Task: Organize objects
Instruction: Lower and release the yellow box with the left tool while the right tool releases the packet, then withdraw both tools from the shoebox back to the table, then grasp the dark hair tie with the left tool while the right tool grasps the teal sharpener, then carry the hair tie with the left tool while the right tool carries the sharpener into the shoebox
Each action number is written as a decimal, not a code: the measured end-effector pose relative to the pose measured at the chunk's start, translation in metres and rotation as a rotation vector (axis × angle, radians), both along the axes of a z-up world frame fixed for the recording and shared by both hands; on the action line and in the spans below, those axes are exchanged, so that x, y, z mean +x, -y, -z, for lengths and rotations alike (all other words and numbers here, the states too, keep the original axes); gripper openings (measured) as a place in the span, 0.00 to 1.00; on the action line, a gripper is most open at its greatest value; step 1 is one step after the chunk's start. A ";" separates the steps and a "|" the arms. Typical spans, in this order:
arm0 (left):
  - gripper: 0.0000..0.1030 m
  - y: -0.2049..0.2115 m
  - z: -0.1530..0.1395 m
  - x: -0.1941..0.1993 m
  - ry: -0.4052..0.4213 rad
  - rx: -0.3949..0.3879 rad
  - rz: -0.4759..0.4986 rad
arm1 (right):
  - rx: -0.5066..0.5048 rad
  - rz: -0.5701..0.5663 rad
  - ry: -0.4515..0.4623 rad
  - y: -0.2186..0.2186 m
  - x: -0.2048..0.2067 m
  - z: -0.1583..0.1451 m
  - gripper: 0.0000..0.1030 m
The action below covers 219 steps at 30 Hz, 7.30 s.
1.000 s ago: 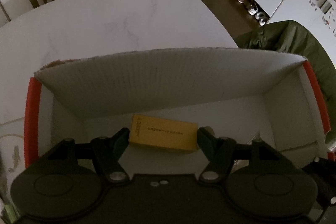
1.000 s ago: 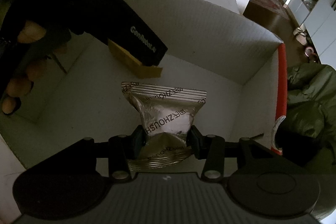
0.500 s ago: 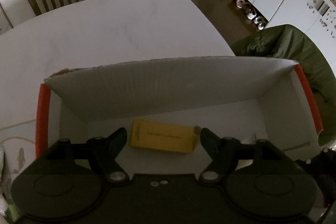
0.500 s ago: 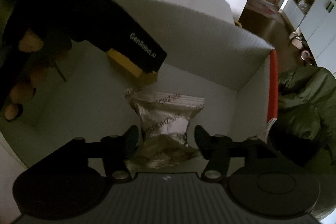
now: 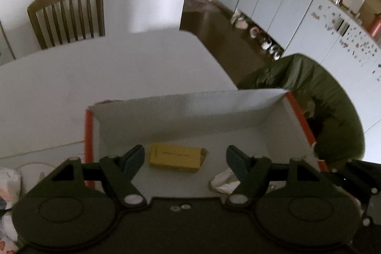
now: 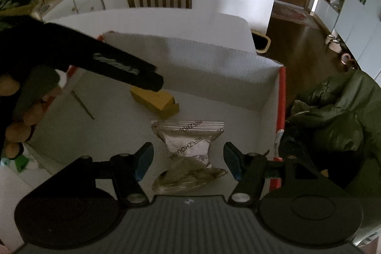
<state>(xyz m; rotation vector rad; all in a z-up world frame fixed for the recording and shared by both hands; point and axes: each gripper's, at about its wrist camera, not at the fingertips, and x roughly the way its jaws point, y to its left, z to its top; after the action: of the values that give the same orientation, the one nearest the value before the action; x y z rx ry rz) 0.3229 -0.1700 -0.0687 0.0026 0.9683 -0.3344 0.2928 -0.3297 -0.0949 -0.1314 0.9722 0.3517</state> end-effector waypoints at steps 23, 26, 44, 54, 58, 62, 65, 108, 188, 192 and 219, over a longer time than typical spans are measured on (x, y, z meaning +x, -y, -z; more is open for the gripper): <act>0.82 -0.070 -0.059 -0.107 0.194 -0.107 0.014 | 0.229 0.058 0.156 0.007 -0.071 -0.072 0.71; 0.84 -0.083 -0.061 -0.117 0.202 -0.105 0.015 | 0.223 0.058 0.189 -0.005 -0.083 -0.079 0.74; 0.99 -0.182 -0.057 -0.168 0.243 -0.084 -0.049 | 0.263 0.019 0.220 -0.089 -0.133 -0.091 0.81; 1.00 -0.273 -0.034 -0.172 0.194 -0.061 -0.228 | 0.244 -0.020 0.202 -0.141 -0.144 -0.083 0.81; 1.00 -0.310 -0.021 -0.170 0.170 -0.021 -0.296 | 0.233 -0.016 0.181 -0.160 -0.144 -0.075 0.81; 0.99 -0.341 -0.006 -0.170 0.154 0.032 -0.320 | 0.222 -0.015 0.158 -0.177 -0.145 -0.067 0.81; 0.99 -0.355 0.006 -0.169 0.163 0.079 -0.306 | 0.203 -0.024 0.141 -0.192 -0.144 -0.059 0.81; 0.56 -0.395 0.092 -0.135 0.088 0.104 -0.052 | -0.028 -0.450 -0.114 -0.354 -0.154 0.052 0.66; 0.04 -0.237 -0.054 -0.170 0.129 -0.242 0.019 | 0.213 -0.228 0.076 -0.167 -0.136 -0.062 0.27; 0.04 -0.201 -0.058 -0.161 0.135 -0.235 0.083 | 0.217 -0.178 0.083 -0.136 -0.130 -0.065 0.27; 0.04 -0.024 -0.017 -0.088 0.060 -0.101 0.307 | 0.105 0.020 0.073 -0.002 -0.048 -0.032 0.27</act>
<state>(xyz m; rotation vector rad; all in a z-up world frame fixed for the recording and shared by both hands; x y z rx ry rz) 0.2348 -0.1462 -0.0517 0.0694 0.8911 -0.6623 0.2445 -0.3276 -0.0628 -0.0383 0.8805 0.3765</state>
